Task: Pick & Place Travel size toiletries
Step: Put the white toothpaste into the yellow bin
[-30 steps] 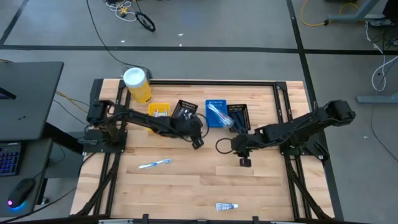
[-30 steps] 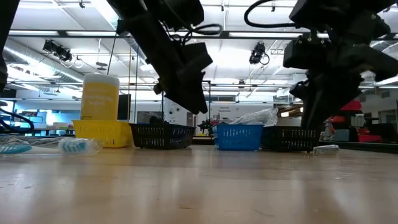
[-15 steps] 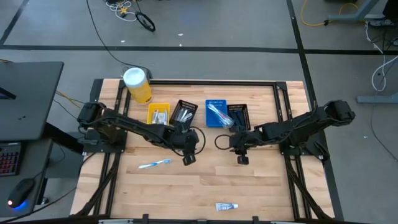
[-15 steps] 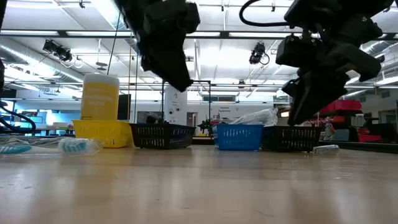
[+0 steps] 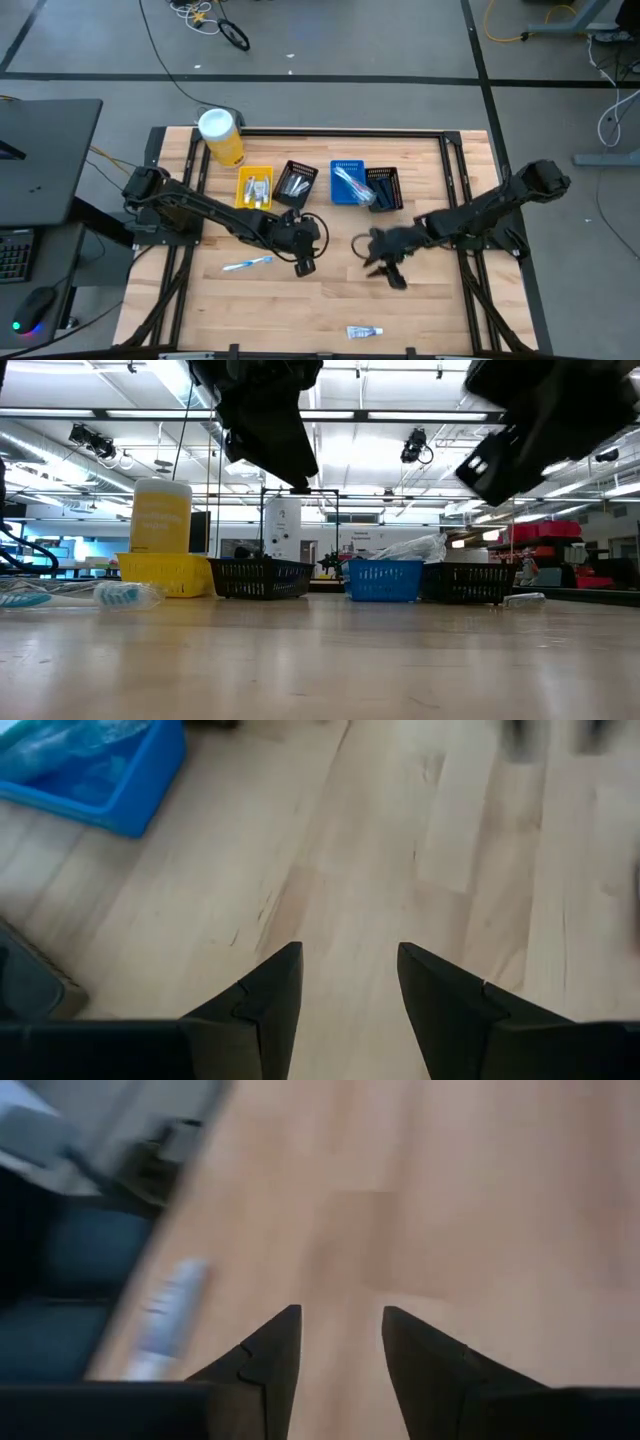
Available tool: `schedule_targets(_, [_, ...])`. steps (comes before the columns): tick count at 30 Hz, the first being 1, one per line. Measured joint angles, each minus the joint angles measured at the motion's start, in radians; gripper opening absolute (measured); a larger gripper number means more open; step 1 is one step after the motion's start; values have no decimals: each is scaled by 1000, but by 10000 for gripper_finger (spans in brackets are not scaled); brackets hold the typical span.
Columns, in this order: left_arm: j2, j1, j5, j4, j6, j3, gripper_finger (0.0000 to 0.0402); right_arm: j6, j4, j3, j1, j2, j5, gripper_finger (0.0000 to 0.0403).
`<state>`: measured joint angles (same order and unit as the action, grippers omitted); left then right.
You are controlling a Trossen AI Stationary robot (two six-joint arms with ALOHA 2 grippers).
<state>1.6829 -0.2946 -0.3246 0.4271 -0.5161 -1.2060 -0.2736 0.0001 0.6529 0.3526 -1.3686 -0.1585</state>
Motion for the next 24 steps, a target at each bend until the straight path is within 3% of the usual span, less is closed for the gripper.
schedule_targets(3, [0,-10,-5,0,-25,0,173,-77,76,0,117,0,47,151])
schedule_targets(10, [0,-23,-93,-46,-17,0,173,-255,104,1,377,-61,296,151])
schedule_targets(15, [4,-22,-206,-110,-27,0,173,-353,276,10,465,-231,356,151])
schedule_targets(24, [4,-50,-217,-110,-28,0,173,-357,328,160,565,-522,427,151])
